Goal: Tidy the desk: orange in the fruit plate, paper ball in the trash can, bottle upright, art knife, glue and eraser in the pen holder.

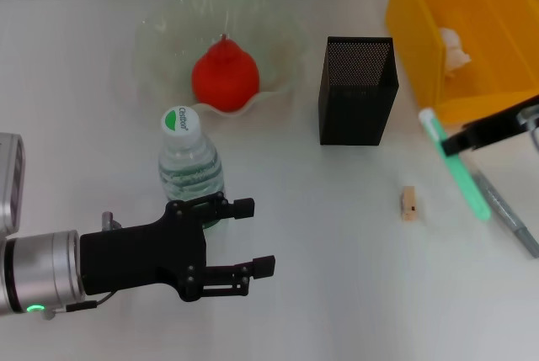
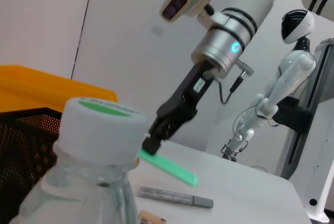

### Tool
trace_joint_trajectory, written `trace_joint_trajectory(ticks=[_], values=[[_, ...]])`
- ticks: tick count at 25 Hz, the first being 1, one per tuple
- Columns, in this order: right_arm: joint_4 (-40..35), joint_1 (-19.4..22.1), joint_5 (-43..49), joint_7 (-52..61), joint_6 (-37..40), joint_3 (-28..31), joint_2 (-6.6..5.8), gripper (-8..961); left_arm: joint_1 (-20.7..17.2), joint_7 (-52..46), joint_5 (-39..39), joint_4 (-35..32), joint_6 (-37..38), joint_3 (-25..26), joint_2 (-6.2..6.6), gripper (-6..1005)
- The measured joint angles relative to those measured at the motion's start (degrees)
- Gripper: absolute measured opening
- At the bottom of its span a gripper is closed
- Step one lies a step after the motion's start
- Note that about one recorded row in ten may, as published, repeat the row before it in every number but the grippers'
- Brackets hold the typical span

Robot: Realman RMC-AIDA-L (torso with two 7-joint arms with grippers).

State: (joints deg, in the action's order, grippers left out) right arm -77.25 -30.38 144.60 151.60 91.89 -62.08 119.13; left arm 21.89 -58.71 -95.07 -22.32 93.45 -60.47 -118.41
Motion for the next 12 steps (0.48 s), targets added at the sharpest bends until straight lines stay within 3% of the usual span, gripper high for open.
trace_joint_trajectory(ticks=[2, 3, 6, 7, 8, 12], values=[[-4.22, 3.06, -7.22, -5.67, 1.66, 8.04, -0.04, 87, -0.01, -0.09, 0.04, 0.00, 0.15, 0.00, 0.01, 846], [-4.22, 3.06, -7.22, -5.67, 1.66, 8.04, -0.04, 89, 0.00, -0.18, 0.04, -0.02, 0.19, 0.00, 0.01, 846], [-6.31, 5.39, -14.74, -11.83, 2.26, 16.63, -0.10, 94, 0.04, -0.36, -0.05, -0.09, 0.20, 0.00, 0.02, 846], [-6.14, 6.57, -21.35, -16.07, 1.98, 21.08, -0.09, 95, 0.06, -0.41, -0.07, -0.09, 0.16, -0.03, 0.02, 846], [-6.14, 6.57, -21.35, -16.07, 1.98, 21.08, -0.09, 97, 0.07, -0.46, -0.07, -0.09, 0.09, -0.13, 0.02, 846], [0.12, 7.39, -36.90, -27.94, -0.14, 27.09, -0.01, 103, 0.09, -0.58, -0.09, -0.01, -0.03, -0.38, -0.04, 846]])
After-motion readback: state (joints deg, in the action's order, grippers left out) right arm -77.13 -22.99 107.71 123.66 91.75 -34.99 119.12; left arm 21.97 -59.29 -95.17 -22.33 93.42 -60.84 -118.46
